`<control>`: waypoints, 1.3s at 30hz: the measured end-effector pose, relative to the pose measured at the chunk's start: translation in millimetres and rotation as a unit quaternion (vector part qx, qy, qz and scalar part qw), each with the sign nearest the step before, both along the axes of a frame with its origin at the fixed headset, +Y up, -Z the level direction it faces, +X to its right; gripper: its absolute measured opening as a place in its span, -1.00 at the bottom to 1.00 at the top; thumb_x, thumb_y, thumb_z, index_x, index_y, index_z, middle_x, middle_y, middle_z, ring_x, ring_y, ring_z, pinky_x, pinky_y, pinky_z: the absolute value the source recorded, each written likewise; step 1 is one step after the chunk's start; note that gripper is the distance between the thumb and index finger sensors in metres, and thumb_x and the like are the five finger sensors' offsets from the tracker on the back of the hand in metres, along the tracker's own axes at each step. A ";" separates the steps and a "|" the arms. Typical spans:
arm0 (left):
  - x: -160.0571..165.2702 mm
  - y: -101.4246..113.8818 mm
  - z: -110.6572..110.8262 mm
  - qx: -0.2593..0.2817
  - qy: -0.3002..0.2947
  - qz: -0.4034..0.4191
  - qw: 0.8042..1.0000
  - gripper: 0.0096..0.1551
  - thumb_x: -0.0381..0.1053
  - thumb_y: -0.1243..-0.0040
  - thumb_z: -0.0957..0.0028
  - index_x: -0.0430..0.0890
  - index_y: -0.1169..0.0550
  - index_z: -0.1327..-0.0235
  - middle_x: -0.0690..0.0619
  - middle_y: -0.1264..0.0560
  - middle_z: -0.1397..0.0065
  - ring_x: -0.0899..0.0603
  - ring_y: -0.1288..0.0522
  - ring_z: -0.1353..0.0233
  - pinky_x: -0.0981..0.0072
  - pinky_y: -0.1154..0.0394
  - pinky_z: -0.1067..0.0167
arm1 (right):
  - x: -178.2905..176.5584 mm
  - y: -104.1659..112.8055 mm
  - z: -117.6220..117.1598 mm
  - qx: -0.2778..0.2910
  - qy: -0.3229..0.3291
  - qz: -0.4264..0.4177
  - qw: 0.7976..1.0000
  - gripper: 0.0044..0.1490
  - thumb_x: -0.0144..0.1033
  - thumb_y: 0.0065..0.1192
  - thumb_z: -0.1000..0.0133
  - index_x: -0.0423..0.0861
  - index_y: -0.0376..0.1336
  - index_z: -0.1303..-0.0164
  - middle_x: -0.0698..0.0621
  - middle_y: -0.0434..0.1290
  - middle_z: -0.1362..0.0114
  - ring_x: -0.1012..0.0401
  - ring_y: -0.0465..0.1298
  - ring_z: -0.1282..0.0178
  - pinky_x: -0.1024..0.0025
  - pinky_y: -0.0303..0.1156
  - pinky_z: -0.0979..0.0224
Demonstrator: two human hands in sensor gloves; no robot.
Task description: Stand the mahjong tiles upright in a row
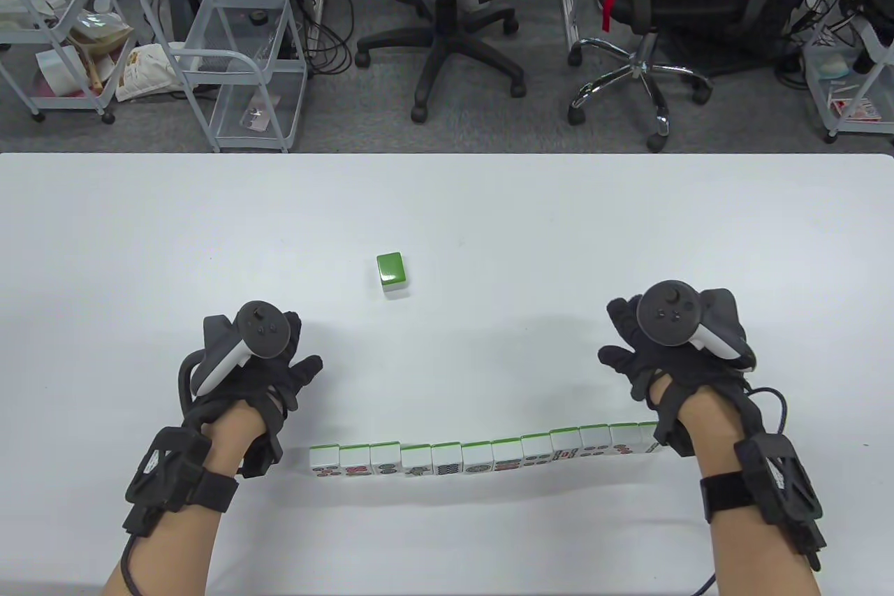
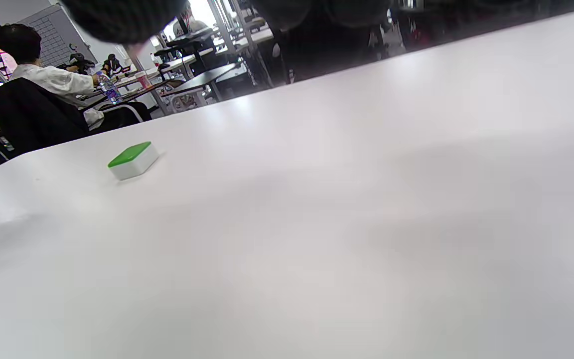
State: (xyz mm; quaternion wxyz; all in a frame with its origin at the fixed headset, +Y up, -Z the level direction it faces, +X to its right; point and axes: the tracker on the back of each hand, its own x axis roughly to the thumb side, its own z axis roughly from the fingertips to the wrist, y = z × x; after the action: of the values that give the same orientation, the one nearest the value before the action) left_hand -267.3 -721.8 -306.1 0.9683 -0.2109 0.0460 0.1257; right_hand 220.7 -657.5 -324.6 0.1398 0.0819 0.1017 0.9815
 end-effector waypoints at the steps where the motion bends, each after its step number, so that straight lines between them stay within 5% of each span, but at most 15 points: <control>1: -0.2 -1.3 -0.5 -0.002 0.000 -0.002 1.000 0.02 0.45 0.07 0.38 0.18 0.00 -0.40 0.04 0.10 -0.64 -0.31 0.02 -0.67 -0.25 -0.08 -0.50 | -6.9 1.3 -3.1 0.019 -0.010 -0.008 1.000 0.04 0.11 0.14 0.19 -0.16 -0.02 -0.43 -0.30 -0.02 -0.60 -0.42 -0.09 -0.51 -0.40 0.07 -0.37; 4: -1.3 -3.2 -1.6 -0.006 -0.001 -0.009 1.000 0.02 0.45 0.06 0.38 0.18 0.01 -0.40 0.04 0.10 -0.64 -0.31 0.03 -0.67 -0.25 -0.08 -0.50 | -21.8 -2.0 -8.9 0.063 -0.043 -0.011 0.997 0.09 0.15 0.12 0.20 -0.17 -0.08 -0.43 -0.31 -0.08 -0.60 -0.42 -0.16 -0.50 -0.44 0.00 -0.36; 17: 11.8 6.6 -14.1 0.045 -0.009 -0.012 0.999 0.03 0.44 -0.01 0.36 0.19 0.01 -0.39 0.07 0.05 -0.65 -0.29 -0.02 -0.68 -0.24 -0.11 -0.51 | -33.7 -39.8 -7.9 0.021 -0.036 0.024 0.999 0.11 0.19 0.07 0.20 -0.19 -0.10 -0.44 -0.33 -0.12 -0.60 -0.45 -0.18 -0.48 -0.47 -0.05 -0.35; 26: 69.5 37.7 -77.0 0.065 -0.041 -0.101 0.992 0.01 0.42 -0.16 0.38 0.23 -0.09 -0.38 0.18 -0.18 -0.61 -0.11 -0.43 -0.56 -0.06 -0.38 -0.43 | -26.1 -41.4 -7.0 -0.001 -0.039 0.021 0.999 0.10 0.18 0.07 0.19 -0.18 -0.08 -0.44 -0.33 -0.13 -0.60 -0.45 -0.19 -0.47 -0.47 -0.07 -0.35; 33: 115.2 8.6 -133.7 0.029 -0.090 -0.170 0.981 0.05 0.45 -0.16 0.44 0.31 -0.04 -0.35 0.25 -0.08 -0.64 -0.04 -0.47 -0.53 0.01 -0.41 -0.41 | -20.3 -38.6 -7.7 0.017 -0.046 0.012 0.999 0.07 0.17 0.09 0.19 -0.19 -0.03 -0.43 -0.33 -0.08 -0.59 -0.45 -0.14 -0.48 -0.46 -0.02 -0.35; 39: 133.7 -10.8 -158.9 0.005 -0.102 -0.191 0.976 0.01 0.44 -0.18 0.46 0.38 -0.07 -0.32 0.32 -0.08 -0.63 -0.01 -0.51 -0.50 0.05 -0.45 -0.38 | -17.8 -38.3 -9.0 0.016 -0.050 0.009 0.999 0.07 0.17 0.10 0.19 -0.19 -0.02 -0.43 -0.34 -0.07 -0.59 -0.46 -0.14 -0.48 -0.46 -0.02 -0.35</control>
State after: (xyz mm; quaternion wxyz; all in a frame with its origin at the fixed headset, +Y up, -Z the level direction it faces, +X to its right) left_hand -133.6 -732.7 -464.9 0.9750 -0.2055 -0.0140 -0.0840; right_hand 202.9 -695.8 -333.5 0.1344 0.0339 0.0796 0.9871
